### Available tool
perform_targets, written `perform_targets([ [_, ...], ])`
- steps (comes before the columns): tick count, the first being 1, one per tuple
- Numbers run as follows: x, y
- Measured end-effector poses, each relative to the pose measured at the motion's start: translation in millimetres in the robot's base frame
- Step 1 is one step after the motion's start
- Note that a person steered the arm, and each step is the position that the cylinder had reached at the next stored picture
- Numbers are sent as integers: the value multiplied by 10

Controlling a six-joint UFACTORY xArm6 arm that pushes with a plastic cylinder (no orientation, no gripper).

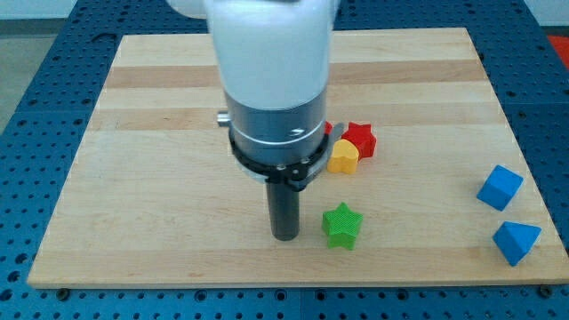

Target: Push the green star closer to the blue triangle

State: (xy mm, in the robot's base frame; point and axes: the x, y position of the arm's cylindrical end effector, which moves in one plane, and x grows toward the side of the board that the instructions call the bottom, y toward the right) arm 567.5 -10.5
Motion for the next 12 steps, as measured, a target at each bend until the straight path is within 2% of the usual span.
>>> perform_targets([
  [2, 0, 84],
  [6, -307, 989],
  [7, -307, 952],
  [8, -284, 292],
  [9, -222, 55],
  [10, 53, 113],
  [12, -34, 298],
])
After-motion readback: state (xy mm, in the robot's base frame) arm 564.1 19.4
